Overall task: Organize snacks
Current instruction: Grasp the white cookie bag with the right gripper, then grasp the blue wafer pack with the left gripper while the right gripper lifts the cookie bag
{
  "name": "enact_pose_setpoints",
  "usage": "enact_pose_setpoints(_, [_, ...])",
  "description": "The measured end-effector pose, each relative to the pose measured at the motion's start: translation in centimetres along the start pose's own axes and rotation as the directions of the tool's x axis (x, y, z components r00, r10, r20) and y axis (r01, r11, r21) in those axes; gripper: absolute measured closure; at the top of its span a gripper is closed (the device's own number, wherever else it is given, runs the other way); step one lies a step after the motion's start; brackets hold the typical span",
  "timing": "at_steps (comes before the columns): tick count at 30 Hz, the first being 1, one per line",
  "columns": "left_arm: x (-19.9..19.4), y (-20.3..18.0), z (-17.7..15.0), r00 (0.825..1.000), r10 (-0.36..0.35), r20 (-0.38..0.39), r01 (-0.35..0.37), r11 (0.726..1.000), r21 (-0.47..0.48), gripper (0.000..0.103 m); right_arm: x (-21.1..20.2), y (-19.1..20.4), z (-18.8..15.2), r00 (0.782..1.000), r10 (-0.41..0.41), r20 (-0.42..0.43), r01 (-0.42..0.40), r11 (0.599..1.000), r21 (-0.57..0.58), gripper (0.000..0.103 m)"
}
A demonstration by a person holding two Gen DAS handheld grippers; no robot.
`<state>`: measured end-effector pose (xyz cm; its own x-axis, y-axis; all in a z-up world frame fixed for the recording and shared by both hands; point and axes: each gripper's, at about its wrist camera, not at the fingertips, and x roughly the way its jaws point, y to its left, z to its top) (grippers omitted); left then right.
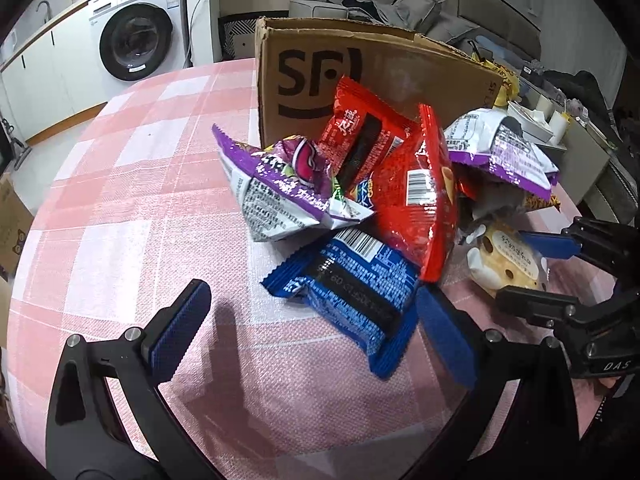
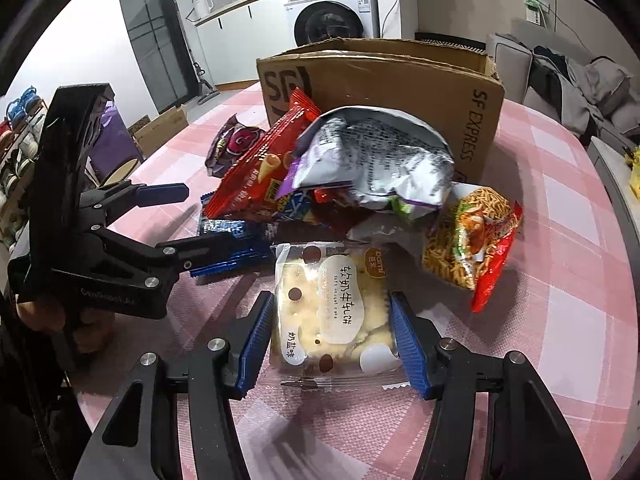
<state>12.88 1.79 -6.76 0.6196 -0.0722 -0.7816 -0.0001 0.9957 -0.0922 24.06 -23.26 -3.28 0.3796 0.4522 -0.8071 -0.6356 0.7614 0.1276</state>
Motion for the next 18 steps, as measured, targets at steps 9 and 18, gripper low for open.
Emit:
enact_pose_setpoints(9, [1.9, 0.0, 1.5, 1.000, -0.005, -0.024, 0.006, 1.000, 0.014, 0.001, 0.6, 0.5, 0.2, 1.000, -0.009, -0.011, 0.009, 1.000, -0.008, 0.044])
enact_pose_setpoints(18, [2.2, -1.2, 2.4, 0.997, -0.072, -0.006, 0.072, 0.994, 0.087, 0.045, 1.0, 0.6, 0.5, 1.000, -0.009, -0.015, 0.008, 1.000, -0.017, 0.044])
